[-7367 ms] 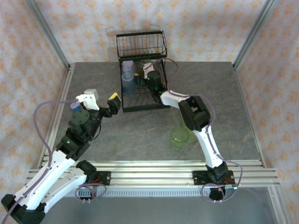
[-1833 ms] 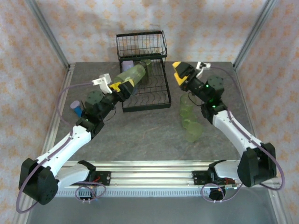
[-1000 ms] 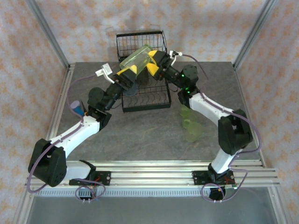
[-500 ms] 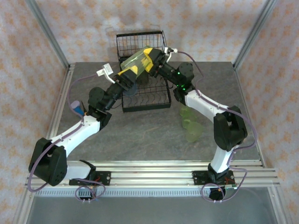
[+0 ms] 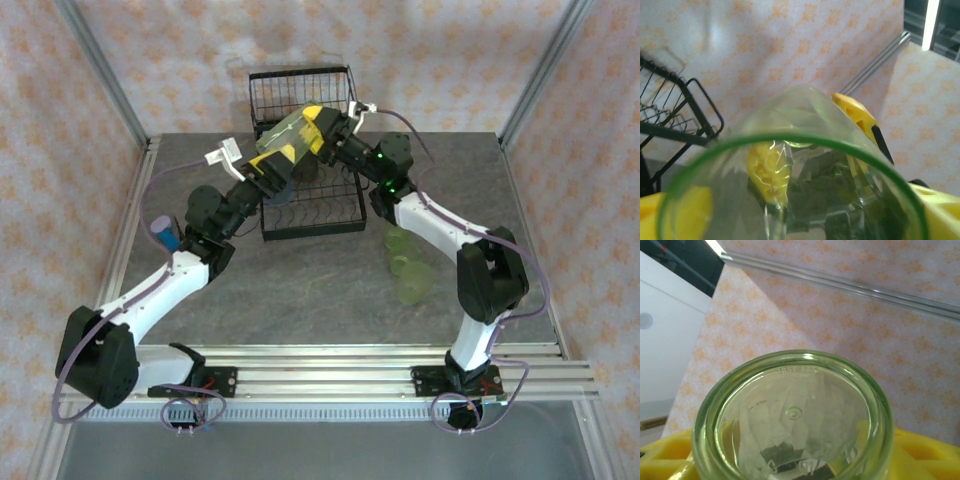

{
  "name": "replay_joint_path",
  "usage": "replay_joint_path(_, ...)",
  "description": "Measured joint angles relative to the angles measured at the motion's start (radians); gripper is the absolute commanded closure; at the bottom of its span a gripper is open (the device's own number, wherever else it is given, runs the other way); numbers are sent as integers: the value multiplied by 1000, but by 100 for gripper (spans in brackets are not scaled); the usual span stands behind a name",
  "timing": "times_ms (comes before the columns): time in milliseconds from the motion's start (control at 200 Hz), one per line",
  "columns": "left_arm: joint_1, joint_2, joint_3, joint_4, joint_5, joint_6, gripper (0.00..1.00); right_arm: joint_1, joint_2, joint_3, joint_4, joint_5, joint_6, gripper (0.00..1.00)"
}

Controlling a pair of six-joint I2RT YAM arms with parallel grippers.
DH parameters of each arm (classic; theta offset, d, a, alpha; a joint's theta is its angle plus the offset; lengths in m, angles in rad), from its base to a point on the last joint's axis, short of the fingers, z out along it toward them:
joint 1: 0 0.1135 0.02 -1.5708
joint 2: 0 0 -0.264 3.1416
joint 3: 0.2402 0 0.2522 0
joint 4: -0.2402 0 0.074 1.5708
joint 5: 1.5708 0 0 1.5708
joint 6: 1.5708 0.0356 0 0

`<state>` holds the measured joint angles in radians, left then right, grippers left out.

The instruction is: Load the cups into the dish rack

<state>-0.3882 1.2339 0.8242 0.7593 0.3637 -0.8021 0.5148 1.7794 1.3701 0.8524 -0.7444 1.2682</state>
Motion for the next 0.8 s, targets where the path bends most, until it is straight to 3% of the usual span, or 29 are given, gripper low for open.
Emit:
replay_joint_path(190,0,-114,0,-233,-12,100,1,8,-37,5,-126,-15,-108,42)
replay_joint_path(365,-3,-301,-1,-439,-87,219,1,2,-120,7,-357,45,-343,42)
replay_joint_path(591,-3,-559,-30,-690,-260,353,1,-5,-234,8,-718,283,-748,43)
replay_joint_path(801,-3,-630,-55,-844,-346,407,1,-5,-272,-62,-783,528,-985,44)
